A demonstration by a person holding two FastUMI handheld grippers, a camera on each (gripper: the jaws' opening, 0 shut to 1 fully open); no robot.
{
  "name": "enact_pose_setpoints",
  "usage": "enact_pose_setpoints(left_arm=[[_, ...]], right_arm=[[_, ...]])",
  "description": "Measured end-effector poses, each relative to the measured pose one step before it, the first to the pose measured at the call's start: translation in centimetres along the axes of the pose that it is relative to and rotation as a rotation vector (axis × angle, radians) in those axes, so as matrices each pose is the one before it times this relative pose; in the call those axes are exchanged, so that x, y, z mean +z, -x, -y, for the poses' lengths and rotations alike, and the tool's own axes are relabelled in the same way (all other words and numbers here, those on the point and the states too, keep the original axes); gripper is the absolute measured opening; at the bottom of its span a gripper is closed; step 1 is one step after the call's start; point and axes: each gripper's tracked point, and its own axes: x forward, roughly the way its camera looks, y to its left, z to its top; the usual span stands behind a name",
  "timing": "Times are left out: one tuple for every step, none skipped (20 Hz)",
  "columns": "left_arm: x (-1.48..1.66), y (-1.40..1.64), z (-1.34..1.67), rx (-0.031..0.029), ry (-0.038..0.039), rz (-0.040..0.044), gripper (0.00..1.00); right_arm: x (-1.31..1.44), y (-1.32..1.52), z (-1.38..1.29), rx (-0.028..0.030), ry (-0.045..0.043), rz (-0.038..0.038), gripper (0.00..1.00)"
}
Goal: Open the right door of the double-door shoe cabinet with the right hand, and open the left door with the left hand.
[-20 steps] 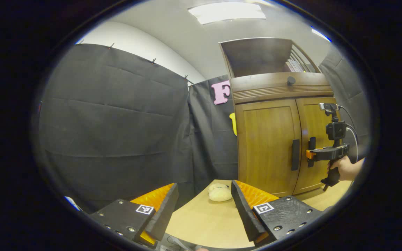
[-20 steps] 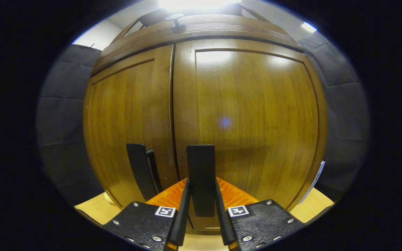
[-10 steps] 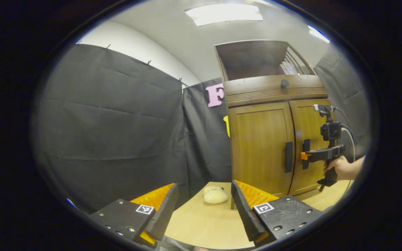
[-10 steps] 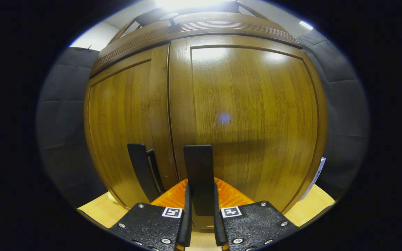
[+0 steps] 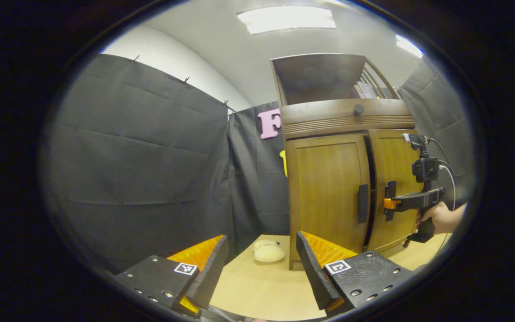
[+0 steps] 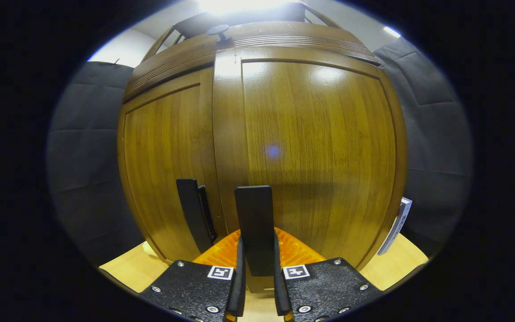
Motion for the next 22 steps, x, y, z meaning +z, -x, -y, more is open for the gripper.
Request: enact_pose_setpoints(left_arm=[[0.010, -0.035, 0.037, -0.00853, -0.00044, 0.00157, 0.88], [-0.080, 0.004, 0.115, -0.00930, 0.00003, 0.00053, 0.88], [-0.002, 0.020, 0.075, -0.00927, 0.00138, -0.00009, 0.88], [0.070, 0.050, 0.104, -0.01002, 0.00148, -0.00119, 0.87], [-0.036, 0.042, 0.065, -0.01009, 0.00195, -0.00184, 0.87], [0.014, 0.114, 0.119, -0.01083, 0.00164, -0.00127, 0.87], [0.030, 0.015, 0.066, -0.01023, 0.00181, -0.00291, 0.87], [0.003, 0.089, 0.088, -0.01042, 0.00201, 0.00005, 0.88], [-0.021, 0.087, 0.100, -0.01076, 0.00119, 0.00017, 0.88], [0.083, 0.073, 0.061, -0.00978, -0.00038, 0.00183, 0.87], [-0.053, -0.006, 0.118, -0.01179, -0.00125, 0.00159, 0.87], [0.031, -0.015, 0.075, -0.01103, -0.00086, -0.00015, 0.87], [0.097, 0.104, 0.132, -0.01099, 0.00008, 0.00000, 0.87], [0.124, 0.097, 0.064, -0.00901, 0.00230, 0.00033, 0.87], [0.132, 0.064, 0.064, -0.00821, 0.00301, 0.00061, 0.87], [0.058, 0.040, 0.159, -0.00771, 0.00216, -0.00089, 0.87], [-0.014, -0.011, 0.164, -0.00880, 0.00128, 0.00028, 0.87], [0.037, -0.005, 0.084, -0.00808, 0.00031, 0.00033, 0.87], [0.055, 0.045, 0.108, -0.00896, 0.00103, -0.00021, 0.88], [0.059, 0.036, 0.113, -0.00922, 0.00254, -0.00131, 0.88], [0.070, 0.048, 0.112, -0.00944, 0.00323, -0.00127, 0.87], [-0.151, -0.116, 0.217, -0.01118, 0.00309, -0.00041, 0.87]], right_arm=[[-0.034, 0.353, 0.071, 0.00076, -0.00131, -0.00023, 0.25], [0.012, 0.367, 0.072, 0.00092, -0.00167, -0.00071, 0.25], [-0.095, 0.360, 0.103, 0.00146, 0.00068, 0.00005, 0.25], [0.014, 0.464, 0.045, 0.00129, 0.00137, 0.00019, 0.25], [-0.067, 0.401, 0.091, 0.00093, 0.00117, 0.00034, 0.25], [-0.012, 0.281, 0.072, 0.00055, -0.00014, 0.00057, 0.25], [-0.063, 0.482, 0.072, 0.00006, 0.00010, -0.00009, 0.25], [0.043, 0.397, 0.086, -0.00008, -0.00087, 0.00037, 0.25], [-0.062, 0.403, 0.033, 0.00074, 0.00022, -0.00015, 0.25], [0.101, 0.334, 0.100, 0.00253, 0.00003, -0.00043, 0.25], [-0.200, 0.302, 0.110, 0.00308, -0.00120, -0.00195, 0.25], [-0.026, 0.234, 0.116, 0.00353, -0.00161, -0.00299, 0.25], [-0.008, 0.230, 0.166, 0.00181, -0.00200, -0.00156, 0.25], [0.067, 0.341, 0.138, 0.00029, -0.00041, -0.00097, 0.27], [-0.031, 0.378, 0.133, -0.00086, 0.00106, 0.00096, 0.25], [0.015, 0.315, 0.159, -0.00046, 0.00150, 0.00029, 0.25], [-0.081, 0.302, 0.143, 0.00002, 0.00043, 0.00160, 0.25], [-0.039, 0.367, 0.204, 0.00221, 0.00041, 0.00047, 0.25], [-0.313, 0.546, 0.184, 0.00094, -0.00299, -0.00071, 0.25], [-0.092, 0.309, 0.197, 0.00083, -0.00200, -0.00025, 0.27], [-0.060, 0.318, 0.123, -0.00063, -0.00190, -0.00059, 0.25], [-0.117, 0.339, 0.164, -0.00165, 0.00016, 0.00075, 0.25]])
